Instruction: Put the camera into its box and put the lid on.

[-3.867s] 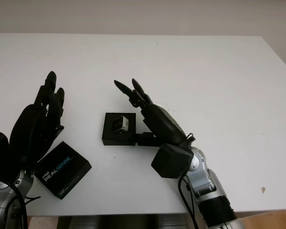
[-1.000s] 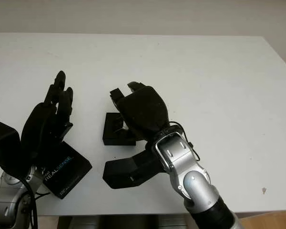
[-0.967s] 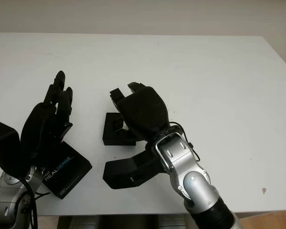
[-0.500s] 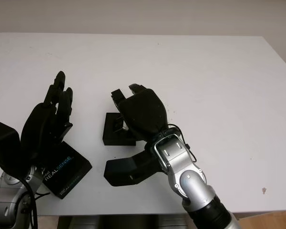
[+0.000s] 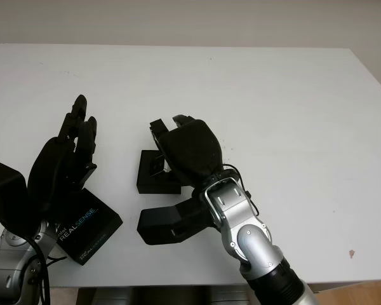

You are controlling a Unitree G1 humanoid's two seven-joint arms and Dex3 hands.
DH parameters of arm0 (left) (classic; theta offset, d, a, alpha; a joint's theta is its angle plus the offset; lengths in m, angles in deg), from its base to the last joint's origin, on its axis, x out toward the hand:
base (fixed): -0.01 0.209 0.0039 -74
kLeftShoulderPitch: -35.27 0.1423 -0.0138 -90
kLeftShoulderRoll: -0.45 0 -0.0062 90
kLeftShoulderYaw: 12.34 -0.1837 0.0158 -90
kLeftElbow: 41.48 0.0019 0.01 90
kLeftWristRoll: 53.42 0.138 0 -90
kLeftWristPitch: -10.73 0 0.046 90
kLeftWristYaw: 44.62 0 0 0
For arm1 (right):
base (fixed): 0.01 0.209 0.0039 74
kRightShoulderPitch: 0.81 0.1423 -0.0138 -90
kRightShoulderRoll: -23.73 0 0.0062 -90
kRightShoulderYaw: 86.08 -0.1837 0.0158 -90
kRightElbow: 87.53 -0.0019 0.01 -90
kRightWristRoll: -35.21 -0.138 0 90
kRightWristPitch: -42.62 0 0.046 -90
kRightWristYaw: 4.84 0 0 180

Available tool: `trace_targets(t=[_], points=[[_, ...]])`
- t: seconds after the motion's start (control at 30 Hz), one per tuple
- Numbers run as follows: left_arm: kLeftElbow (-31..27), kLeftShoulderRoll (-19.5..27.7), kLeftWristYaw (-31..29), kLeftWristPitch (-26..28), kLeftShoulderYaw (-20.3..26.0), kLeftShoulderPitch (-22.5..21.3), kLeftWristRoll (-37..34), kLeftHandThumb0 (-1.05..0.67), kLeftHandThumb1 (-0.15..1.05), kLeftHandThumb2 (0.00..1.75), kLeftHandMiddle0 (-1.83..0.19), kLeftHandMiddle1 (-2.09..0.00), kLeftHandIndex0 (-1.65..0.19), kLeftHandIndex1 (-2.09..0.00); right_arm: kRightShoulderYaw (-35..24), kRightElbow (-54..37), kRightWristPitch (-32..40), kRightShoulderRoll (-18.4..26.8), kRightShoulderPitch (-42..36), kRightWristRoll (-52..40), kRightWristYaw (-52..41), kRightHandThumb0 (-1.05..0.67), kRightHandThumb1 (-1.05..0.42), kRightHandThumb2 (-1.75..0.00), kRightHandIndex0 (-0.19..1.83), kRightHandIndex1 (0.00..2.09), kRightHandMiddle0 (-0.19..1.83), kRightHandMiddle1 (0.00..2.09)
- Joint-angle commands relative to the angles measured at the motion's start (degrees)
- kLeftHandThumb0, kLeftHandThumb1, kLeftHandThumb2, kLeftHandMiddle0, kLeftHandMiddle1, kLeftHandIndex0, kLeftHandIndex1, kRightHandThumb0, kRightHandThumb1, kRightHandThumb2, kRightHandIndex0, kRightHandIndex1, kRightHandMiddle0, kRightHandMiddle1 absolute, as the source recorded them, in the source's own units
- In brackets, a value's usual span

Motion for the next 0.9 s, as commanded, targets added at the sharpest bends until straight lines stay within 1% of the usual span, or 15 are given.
trace_targets(t=[0.0, 0.27, 0.4, 0.53, 0.57, 0.6, 0.63, 0.67, 0.7, 0.8, 0.87], points=[[-0.69, 0.25, -0.07, -0.62, 0.01, 0.30, 0.42, -0.79, 1.05, 0.67, 0.18, -0.05, 0.19, -0.04, -0.14, -0.09, 0.14, 0.17, 0.54, -0.43, 0.27, -0.67, -0.97, -0.05, 0.51, 0.09, 0.23, 1.50], [-1.14, -0.04, 0.34, -0.25, -0.05, 0.41, 0.40, -0.79, 1.05, 0.66, 0.17, -0.06, 0.19, -0.05, -0.07, -0.18, -0.60, 0.65, 0.31, -2.16, 0.06, -0.63, -0.96, -0.05, 0.51, 0.09, 0.24, 1.49], [-1.28, 0.11, 0.36, -0.21, -0.08, 0.58, 0.57, -0.79, 1.05, 0.66, 0.18, -0.05, 0.19, -0.05, -0.13, -0.09, -1.09, 0.90, 0.03, -3.52, 1.15, -0.54, -0.97, -0.06, 0.53, 0.10, 0.28, 1.52], [-1.26, 0.15, 0.05, -0.57, 0.03, 0.73, 0.33, -0.78, 1.05, 0.67, 0.18, -0.05, 0.19, -0.04, -0.38, 0.33, -1.27, 0.66, -0.47, -5.22, 3.63, -0.47, -0.96, -0.05, 0.59, 0.15, 0.36, 1.52], [-1.18, 0.12, 0.00, -0.68, 0.08, 0.74, 0.26, -0.78, 1.05, 0.67, 0.18, -0.05, 0.19, -0.04, -0.31, 0.58, -1.35, 0.69, -0.53, -5.43, 4.57, -0.44, -0.95, -0.05, 0.62, 0.20, 0.41, 1.49], [-1.12, 0.10, -0.02, -0.75, 0.11, 0.74, 0.23, -0.79, 1.05, 0.67, 0.18, -0.05, 0.19, -0.04, -0.23, 0.77, -1.40, 0.76, -0.54, -5.55, 5.22, -0.43, -0.95, -0.05, 0.58, 0.32, 0.42, 1.48], [-1.13, 0.09, -0.01, -0.80, 0.11, 0.78, 0.28, -0.79, 1.05, 0.66, 0.18, -0.05, 0.19, -0.04, -0.11, 1.00, -1.54, 0.92, -0.48, -5.60, 5.72, -0.43, -0.95, -0.05, 0.47, 0.56, 0.43, 1.47], [-1.15, 0.09, 0.01, -0.81, 0.10, 0.80, 0.31, -0.79, 1.05, 0.66, 0.18, -0.05, 0.19, -0.04, -0.03, 1.16, -1.64, 1.04, -0.42, -5.65, 6.02, -0.42, -0.95, -0.05, 0.33, 0.85, 0.44, 1.48], [-1.17, 0.04, 0.02, -0.85, 0.12, 0.84, 0.26, -0.79, 1.05, 0.66, 0.18, -0.05, 0.19, -0.04, 0.06, 1.31, -1.69, 1.14, -0.39, -5.64, 6.31, -0.41, -0.95, -0.05, 0.28, 0.96, 0.45, 1.49], [-1.30, 0.06, 0.03, -0.63, 0.16, 0.94, 0.18, -0.79, 1.05, 0.66, 0.17, -0.06, 0.19, -0.04, 0.25, 2.18, -2.45, 1.57, -0.26, -5.91, 8.05, -0.41, -0.95, -0.05, 0.20, 1.14, 0.45, 1.52], [-1.45, 0.20, 0.12, -0.44, 0.07, 1.03, 0.42, -0.79, 1.05, 0.66, 0.17, -0.06, 0.19, -0.04, 0.35, 2.64, -2.86, 1.75, -0.15, -6.09, 9.05, -0.42, -0.95, -0.05, 0.18, 1.20, 0.46, 1.55]])
